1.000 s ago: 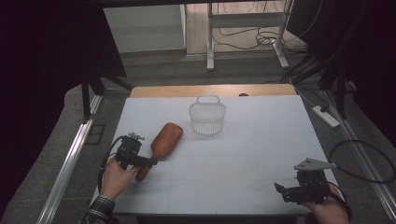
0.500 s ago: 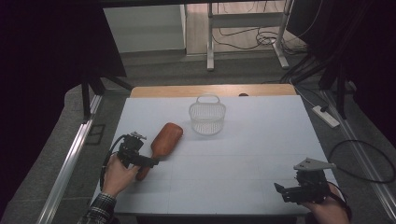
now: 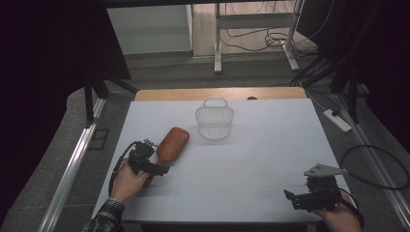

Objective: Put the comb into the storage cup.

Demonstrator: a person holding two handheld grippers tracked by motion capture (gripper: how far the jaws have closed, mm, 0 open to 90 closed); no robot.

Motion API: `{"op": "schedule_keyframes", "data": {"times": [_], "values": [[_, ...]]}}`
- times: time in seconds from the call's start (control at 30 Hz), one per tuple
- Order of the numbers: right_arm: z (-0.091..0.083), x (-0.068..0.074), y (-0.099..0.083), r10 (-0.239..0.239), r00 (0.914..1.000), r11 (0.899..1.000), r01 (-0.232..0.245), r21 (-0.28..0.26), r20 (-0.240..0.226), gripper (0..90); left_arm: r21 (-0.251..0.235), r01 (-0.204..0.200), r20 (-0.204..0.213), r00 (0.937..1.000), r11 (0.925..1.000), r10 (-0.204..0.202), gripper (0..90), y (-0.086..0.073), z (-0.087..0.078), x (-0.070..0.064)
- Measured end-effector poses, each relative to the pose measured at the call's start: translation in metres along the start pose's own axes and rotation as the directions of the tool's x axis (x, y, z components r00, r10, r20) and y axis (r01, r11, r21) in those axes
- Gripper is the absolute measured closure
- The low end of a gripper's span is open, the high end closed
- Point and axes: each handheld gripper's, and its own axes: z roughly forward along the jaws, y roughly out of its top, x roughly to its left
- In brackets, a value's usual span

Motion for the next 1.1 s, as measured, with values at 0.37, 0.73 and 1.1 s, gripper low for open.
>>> {"op": "schedule_keyframes", "data": {"times": [0.37, 0.73, 1.1], "values": [[0.0001, 0.0003, 0.0001, -0.005, 1.0000, 1.000, 0.005, 0.002, -0.001, 1.7, 0.027, -0.004, 0.004, 1.0000, 0.9996, 0.004, 0.0, 0.0006, 0.0057, 0.0015], [0.0004, 0.0007, 0.0002, -0.011, 0.9999, 1.000, 0.011, 0.007, 0.001, 1.7, 0.013, -0.044, -0.054, 0.9975, 0.9989, 0.044, 33.9, 0.0010, 0.0047, -0.0008], [0.0012, 0.0010, 0.0004, -0.014, 0.9999, 1.000, 0.014, 0.013, 0.001, 1.7, 0.025, -0.022, -0.036, 0.9991, 0.9995, 0.023, 60.6, 0.0035, 0.0078, 0.0014]]}}
